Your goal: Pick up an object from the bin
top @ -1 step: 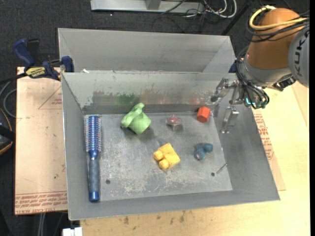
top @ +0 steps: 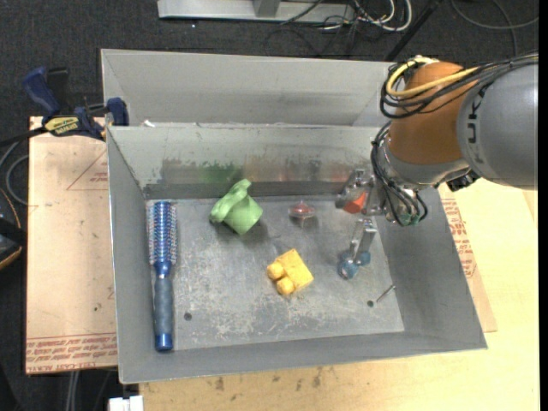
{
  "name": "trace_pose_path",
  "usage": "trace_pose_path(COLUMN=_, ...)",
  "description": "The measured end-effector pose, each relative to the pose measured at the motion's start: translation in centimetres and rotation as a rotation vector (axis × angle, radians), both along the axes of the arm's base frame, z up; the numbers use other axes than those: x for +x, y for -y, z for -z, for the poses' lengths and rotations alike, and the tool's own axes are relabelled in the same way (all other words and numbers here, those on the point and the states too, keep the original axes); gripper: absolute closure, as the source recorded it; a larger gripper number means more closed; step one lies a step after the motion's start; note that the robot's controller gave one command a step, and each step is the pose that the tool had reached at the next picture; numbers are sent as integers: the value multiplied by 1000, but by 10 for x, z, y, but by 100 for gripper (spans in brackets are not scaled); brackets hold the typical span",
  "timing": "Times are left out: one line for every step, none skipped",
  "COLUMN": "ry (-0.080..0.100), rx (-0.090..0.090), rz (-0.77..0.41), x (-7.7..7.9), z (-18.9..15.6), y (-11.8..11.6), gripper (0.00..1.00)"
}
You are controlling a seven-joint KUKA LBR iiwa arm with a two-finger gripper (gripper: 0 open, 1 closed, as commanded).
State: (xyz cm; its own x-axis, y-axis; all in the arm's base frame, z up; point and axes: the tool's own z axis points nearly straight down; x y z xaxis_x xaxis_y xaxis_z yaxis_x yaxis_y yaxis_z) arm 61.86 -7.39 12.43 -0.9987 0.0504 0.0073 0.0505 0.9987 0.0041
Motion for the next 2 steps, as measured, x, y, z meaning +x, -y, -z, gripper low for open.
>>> trace_pose_path(ry=18, rx=-4, rz=59, x=-28, z=52, y=-71, gripper=0)
trace_pose_path(ry=19, rx=-1, rz=-29, x=-31, z=45, y=-147, gripper=0)
